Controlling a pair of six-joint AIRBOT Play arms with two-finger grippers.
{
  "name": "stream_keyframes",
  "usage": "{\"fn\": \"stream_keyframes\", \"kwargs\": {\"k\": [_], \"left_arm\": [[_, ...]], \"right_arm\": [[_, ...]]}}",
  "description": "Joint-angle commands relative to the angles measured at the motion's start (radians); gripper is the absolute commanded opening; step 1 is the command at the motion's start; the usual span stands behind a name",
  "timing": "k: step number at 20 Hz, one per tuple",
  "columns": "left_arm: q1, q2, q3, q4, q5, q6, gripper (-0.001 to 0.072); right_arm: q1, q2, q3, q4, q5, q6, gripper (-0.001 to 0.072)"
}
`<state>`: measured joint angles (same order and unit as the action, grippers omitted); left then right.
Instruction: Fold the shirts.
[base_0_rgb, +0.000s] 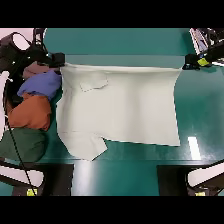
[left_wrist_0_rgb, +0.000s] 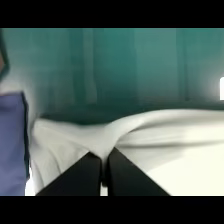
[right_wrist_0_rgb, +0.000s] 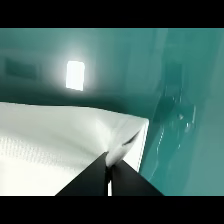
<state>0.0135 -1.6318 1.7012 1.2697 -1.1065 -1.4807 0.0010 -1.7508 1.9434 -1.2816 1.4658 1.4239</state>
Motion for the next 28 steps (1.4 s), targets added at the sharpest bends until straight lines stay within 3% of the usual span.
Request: {"fn": "stream_keyframes", "kwargs": {"k": [1, 6, 8, 9, 10, 11, 12, 18, 24, 28], "left_arm": [[0.017, -0.007, -0.019, 0.001, -0.161, 0.036, 0.0025], [0.015, -0.007, -0.187, -0.021, -0.169, 0.038, 0.0026], [0.015, -0.007, -0.261, -0.021, -0.156, -0.011, 0.0028], [0.015, -0.007, -0.285, -0.021, -0.146, -0.013, 0.0159], [0.015, -0.007, -0.298, -0.021, -0.142, -0.013, 0.0401], [0.015, -0.005, -0.298, -0.021, -0.148, -0.015, 0.0425], [0.015, 0.008, -0.298, -0.021, -0.154, -0.02, 0.0426], [0.015, 0.251, -0.351, 0.153, -0.279, -0.024, 0.0427], [0.015, 0.632, -0.851, 0.123, -0.281, -0.122, 0.0428], [0.015, 0.782, -1.092, 0.046, -0.28, -0.163, 0.0428]], "right_arm": [[0.011, 0.054, -0.127, -0.005, 0.003, 0.005, 0.0015], [0.057, 0.165, -0.455, -0.002, -0.148, 0.016, 0.0017], [0.076, 0.182, -0.527, -0.001, -0.192, 0.033, 0.0018], [0.086, 0.182, -0.544, -0.001, -0.203, 0.044, 0.0019], [0.09, 0.182, -0.553, -0.001, -0.203, 0.044, 0.0047], [0.089, 0.182, -0.555, 0.003, -0.209, 0.044, 0.0259], [0.089, 0.187, -0.555, 0.007, -0.206, 0.044, 0.0345], [0.02, 0.407, -0.72, -0.001, -0.174, 0.042, 0.0345], [-0.053, 0.644, -0.924, 0.007, -0.153, 0.04, 0.0348], [-0.051, 0.71, -0.949, 0.008, -0.154, 0.033, 0.0348]]}}
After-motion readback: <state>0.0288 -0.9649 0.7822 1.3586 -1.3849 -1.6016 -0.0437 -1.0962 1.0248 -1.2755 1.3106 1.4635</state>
